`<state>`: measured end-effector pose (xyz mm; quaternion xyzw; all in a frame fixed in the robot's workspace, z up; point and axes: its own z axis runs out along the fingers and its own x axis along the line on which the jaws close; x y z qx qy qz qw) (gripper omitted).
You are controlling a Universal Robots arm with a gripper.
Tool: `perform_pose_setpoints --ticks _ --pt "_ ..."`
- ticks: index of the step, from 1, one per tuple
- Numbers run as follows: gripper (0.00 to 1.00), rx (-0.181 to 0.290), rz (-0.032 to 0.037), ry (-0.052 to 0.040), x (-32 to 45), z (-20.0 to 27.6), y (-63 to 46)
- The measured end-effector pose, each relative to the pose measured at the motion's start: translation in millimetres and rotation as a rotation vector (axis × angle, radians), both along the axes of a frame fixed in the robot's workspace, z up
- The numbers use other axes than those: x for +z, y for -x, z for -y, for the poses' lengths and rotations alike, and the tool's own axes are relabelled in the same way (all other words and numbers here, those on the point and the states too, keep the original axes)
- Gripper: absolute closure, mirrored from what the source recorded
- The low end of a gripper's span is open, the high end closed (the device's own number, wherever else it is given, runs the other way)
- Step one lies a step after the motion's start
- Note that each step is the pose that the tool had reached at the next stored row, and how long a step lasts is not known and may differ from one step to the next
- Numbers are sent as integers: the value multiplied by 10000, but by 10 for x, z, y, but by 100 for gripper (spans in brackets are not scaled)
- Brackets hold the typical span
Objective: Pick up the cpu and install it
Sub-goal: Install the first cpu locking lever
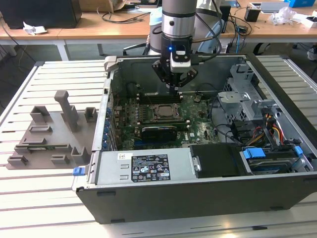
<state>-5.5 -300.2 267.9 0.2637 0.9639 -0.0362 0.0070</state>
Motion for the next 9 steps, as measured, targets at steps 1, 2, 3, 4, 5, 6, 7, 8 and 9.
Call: perform_pose_setpoints --ticks 1,2,3,4,5,6,7,8,9 --pt "89 49 -1 0 0 0 0" --pt "89 108 0 0 0 0 0" --pt "89 150 0 0 0 0 0" --pt "89 239 0 -1 0 0 0" --pt "89 311 -1 0 0 0 0" --pt "89 406 0 0 0 0 0" --pt "89 472 0 0 0 0 0" --pt "89 552 0 0 0 0 0" --pt "89 626 -1 0 0 0 0"
